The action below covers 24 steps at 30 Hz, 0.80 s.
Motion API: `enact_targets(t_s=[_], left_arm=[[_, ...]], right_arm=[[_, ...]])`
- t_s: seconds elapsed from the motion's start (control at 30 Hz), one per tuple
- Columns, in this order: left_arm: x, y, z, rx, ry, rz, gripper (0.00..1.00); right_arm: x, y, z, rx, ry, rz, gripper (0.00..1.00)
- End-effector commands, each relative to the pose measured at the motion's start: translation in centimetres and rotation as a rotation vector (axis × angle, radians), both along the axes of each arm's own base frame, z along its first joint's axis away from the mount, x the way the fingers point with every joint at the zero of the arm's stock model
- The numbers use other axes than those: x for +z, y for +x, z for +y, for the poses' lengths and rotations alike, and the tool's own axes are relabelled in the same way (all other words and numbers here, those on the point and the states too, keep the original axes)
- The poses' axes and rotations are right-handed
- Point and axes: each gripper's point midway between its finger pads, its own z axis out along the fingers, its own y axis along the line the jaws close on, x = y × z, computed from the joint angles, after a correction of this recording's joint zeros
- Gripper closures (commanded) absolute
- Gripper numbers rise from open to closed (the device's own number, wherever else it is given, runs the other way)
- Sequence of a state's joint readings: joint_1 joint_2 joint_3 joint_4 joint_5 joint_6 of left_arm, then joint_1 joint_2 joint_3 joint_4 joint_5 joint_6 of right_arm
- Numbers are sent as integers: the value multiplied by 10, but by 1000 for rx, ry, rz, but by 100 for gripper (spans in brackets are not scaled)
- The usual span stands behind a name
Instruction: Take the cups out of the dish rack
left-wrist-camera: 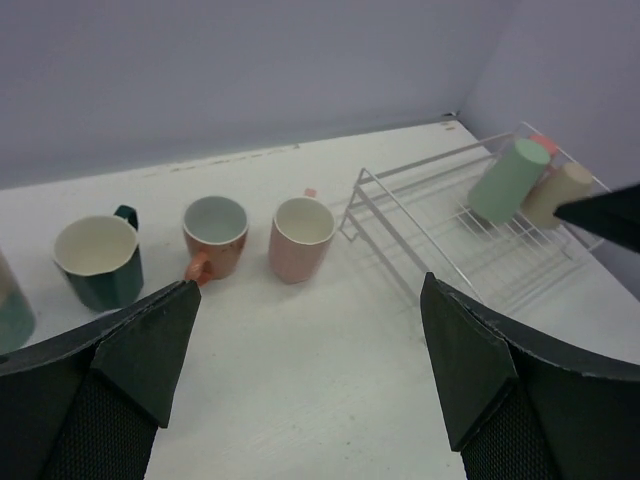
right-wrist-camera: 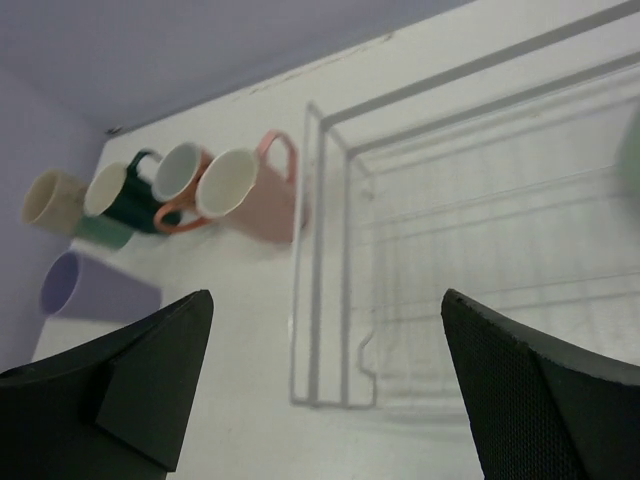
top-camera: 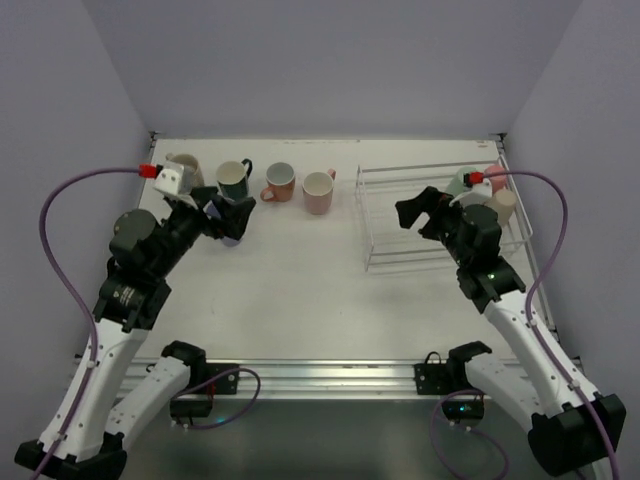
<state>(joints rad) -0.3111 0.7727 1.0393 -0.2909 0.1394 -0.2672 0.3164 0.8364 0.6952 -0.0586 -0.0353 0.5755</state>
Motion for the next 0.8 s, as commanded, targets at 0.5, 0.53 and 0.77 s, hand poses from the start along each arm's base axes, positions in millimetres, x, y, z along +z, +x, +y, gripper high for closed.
enact_targets(t_s=[0.5, 0.53, 0.77], left_arm=[[-47, -57, -22, -158, -19, -106, 0], [-46, -59, -23, -167, -19, -108, 0], [-48, -60, -28, -176, -9, -99, 0]], right_arm=[[1, 118, -163, -604, -353, 202, 1], [1, 122, -166, -608, -347, 209, 1], [-22, 149, -179, -631, -379, 282, 1]])
